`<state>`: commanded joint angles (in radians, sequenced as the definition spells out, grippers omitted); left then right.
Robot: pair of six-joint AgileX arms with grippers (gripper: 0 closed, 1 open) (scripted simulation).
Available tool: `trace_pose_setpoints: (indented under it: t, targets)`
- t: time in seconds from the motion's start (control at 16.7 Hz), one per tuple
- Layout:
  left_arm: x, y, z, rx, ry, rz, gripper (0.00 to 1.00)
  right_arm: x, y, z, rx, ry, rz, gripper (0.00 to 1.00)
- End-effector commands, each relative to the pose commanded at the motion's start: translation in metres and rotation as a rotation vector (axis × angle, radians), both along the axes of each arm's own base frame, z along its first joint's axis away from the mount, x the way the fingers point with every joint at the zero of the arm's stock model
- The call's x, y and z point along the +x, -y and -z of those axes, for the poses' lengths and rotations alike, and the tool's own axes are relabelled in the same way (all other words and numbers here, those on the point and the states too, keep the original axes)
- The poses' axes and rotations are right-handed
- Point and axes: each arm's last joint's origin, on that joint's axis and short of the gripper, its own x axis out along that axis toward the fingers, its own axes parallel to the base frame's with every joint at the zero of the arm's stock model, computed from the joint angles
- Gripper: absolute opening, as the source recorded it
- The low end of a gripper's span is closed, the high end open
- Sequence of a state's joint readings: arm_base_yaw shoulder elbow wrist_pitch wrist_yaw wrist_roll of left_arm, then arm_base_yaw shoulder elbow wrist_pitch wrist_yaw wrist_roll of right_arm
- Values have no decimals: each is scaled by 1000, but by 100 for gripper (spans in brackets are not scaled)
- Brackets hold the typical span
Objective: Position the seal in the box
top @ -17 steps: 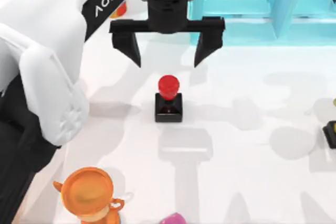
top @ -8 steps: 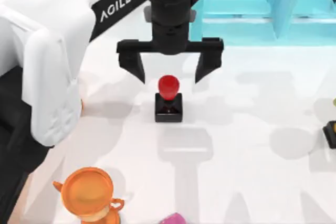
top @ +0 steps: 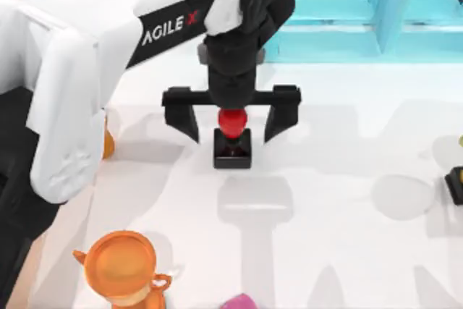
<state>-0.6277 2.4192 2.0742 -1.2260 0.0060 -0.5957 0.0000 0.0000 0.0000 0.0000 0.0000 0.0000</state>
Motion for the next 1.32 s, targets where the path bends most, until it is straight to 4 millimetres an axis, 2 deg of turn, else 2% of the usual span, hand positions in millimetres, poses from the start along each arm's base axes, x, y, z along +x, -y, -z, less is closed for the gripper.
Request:
trace_pose_setpoints:
  t: [0.18,0.96,1.32]
  targets:
    - [0,0,0,0,0,0,100,0,0,0,0,0,0,100]
    - [0,0,0,0,0,0,2,0,0,0,0,0,0,100]
    - [0,0,0,0,0,0,0,0,0,0,0,0,0,100]
